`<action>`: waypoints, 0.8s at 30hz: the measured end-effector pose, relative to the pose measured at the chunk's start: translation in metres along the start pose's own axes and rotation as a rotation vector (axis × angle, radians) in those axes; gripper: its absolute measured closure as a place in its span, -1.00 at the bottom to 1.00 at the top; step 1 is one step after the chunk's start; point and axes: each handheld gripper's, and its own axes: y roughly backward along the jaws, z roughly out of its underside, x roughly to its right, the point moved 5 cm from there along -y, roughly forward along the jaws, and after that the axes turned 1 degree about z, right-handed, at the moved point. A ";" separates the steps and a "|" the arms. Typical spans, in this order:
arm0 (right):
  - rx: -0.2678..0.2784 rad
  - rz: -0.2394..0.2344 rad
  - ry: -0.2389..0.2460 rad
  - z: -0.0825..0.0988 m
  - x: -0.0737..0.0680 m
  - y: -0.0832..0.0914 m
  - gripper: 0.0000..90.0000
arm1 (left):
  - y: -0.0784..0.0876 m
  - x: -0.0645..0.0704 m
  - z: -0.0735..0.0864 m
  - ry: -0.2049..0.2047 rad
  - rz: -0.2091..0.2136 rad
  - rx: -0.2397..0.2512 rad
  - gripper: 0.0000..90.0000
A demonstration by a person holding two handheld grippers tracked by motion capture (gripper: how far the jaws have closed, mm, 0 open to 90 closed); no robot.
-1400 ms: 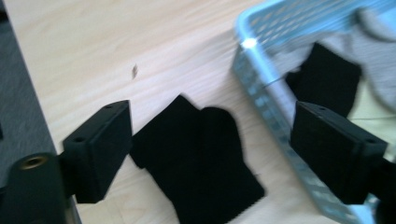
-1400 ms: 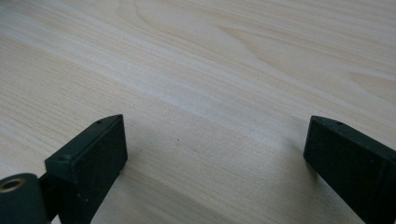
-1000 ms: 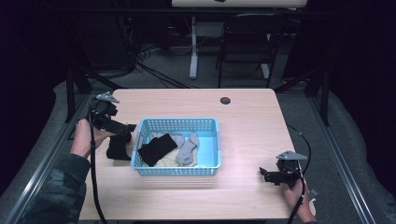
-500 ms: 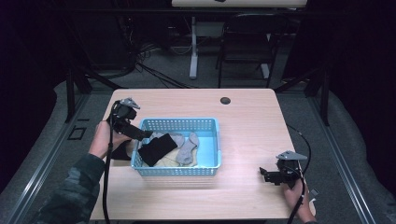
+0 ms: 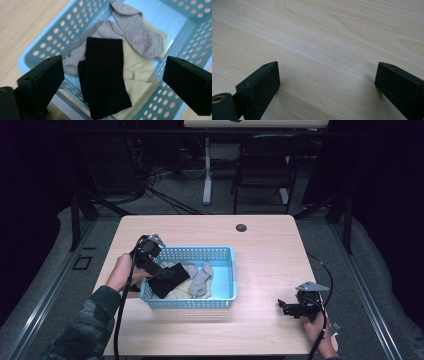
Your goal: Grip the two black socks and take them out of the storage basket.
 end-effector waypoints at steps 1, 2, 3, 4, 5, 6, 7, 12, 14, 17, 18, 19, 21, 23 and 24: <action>0.001 -0.002 -0.001 0.000 0.000 0.000 -0.88 | -0.006 0.000 0.003 -0.003 0.000 -0.023 -0.86; 0.000 0.000 0.000 0.000 0.000 0.000 -0.88 | -0.008 0.000 0.004 -0.001 0.008 -0.037 -0.82; 0.001 -0.004 -0.001 0.000 0.000 0.000 -0.88 | -0.010 0.000 0.006 0.003 0.001 -0.040 -0.77; 0.001 -0.004 -0.001 0.000 0.000 0.000 -0.88 | -0.010 0.000 0.006 0.003 0.001 -0.040 -0.72; 0.000 0.000 0.000 0.000 0.000 0.000 -0.88 | -0.011 -0.001 0.009 0.004 0.006 -0.049 -0.67; -0.001 -0.001 0.001 0.000 0.000 0.000 -0.88 | -0.011 -0.001 0.009 0.004 0.006 -0.049 -0.62; -0.001 -0.001 0.001 0.000 0.000 0.000 -0.88 | -0.012 -0.001 0.010 0.009 0.000 -0.049 -0.62; -0.001 -0.001 0.001 0.000 0.000 0.000 -0.88 | -0.021 0.000 0.019 0.001 -0.021 -0.119 -0.23; -0.001 -0.001 0.000 0.000 0.000 0.000 -0.88 | -0.023 -0.001 0.021 0.005 -0.020 -0.132 -0.16; -0.001 0.000 0.000 0.000 0.000 0.000 -0.88 | -0.023 -0.005 0.024 0.004 -0.033 -0.146 -0.04; 0.002 0.001 -0.004 0.000 0.000 0.000 -0.88 | -0.023 -0.006 0.025 0.006 -0.045 -0.155 -0.02; 0.003 0.001 -0.004 0.000 0.000 0.000 -0.88 | -0.024 -0.006 0.026 -0.003 -0.045 -0.170 0.02; 0.002 0.001 -0.004 0.000 0.000 0.000 -0.88 | -0.025 -0.007 0.028 -0.012 -0.057 -0.202 0.08; -0.001 0.000 0.000 0.000 0.000 0.000 -0.88 | -0.028 -0.008 0.030 -0.010 -0.069 -0.216 0.17; -0.001 0.000 0.000 0.000 0.000 0.000 -0.88 | -0.028 -0.008 0.030 -0.010 -0.069 -0.216 0.20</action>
